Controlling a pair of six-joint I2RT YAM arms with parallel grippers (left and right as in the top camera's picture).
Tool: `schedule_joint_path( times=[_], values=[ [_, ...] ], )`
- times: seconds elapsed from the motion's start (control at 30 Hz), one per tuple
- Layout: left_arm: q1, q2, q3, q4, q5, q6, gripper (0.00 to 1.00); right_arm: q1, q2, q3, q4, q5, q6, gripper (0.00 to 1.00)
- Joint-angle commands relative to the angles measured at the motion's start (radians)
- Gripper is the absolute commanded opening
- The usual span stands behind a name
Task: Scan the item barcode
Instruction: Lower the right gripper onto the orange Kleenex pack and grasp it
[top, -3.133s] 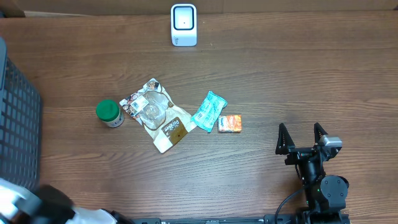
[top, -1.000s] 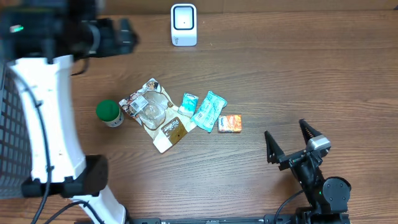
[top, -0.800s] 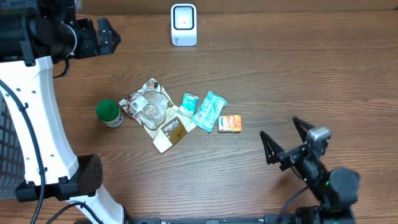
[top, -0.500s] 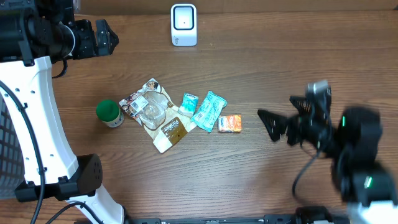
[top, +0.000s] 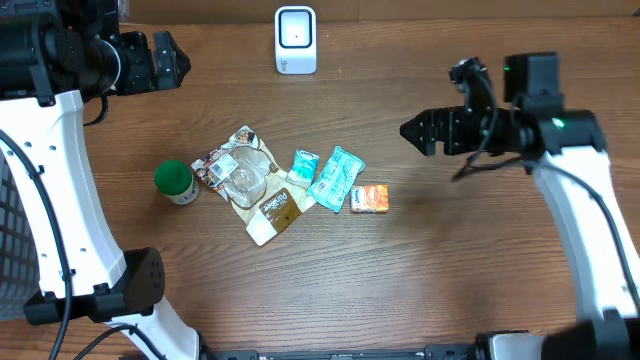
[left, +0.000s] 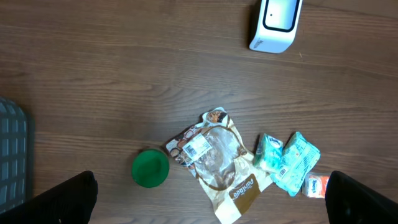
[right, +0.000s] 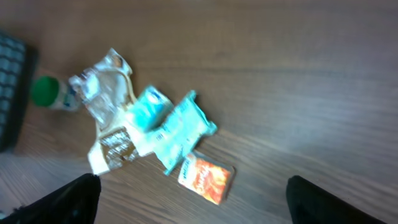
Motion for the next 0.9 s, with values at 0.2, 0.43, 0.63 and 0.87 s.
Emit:
schedule_joint_path(
  times=[0.2,0.43,0.63,0.87],
  values=[
    [0.003,0.002,0.009,0.001,-0.006,0.022,0.99,0.149,0.222,0.019,-0.04,0.2,-0.055,0.82],
    [0.003,0.002,0.009,0.001,-0.006,0.022,1.0,0.217,0.333,0.017,-0.033,0.234,-0.222,0.65],
    [0.003,0.002,0.009,0.001,-0.006,0.022,1.0,0.222,0.419,0.016,-0.024,0.226,-0.333,0.56],
    [0.004,0.002,0.009,0.001,-0.006,0.022,1.0,0.222,0.493,0.016,0.01,0.169,-0.381,0.53]
  ],
)
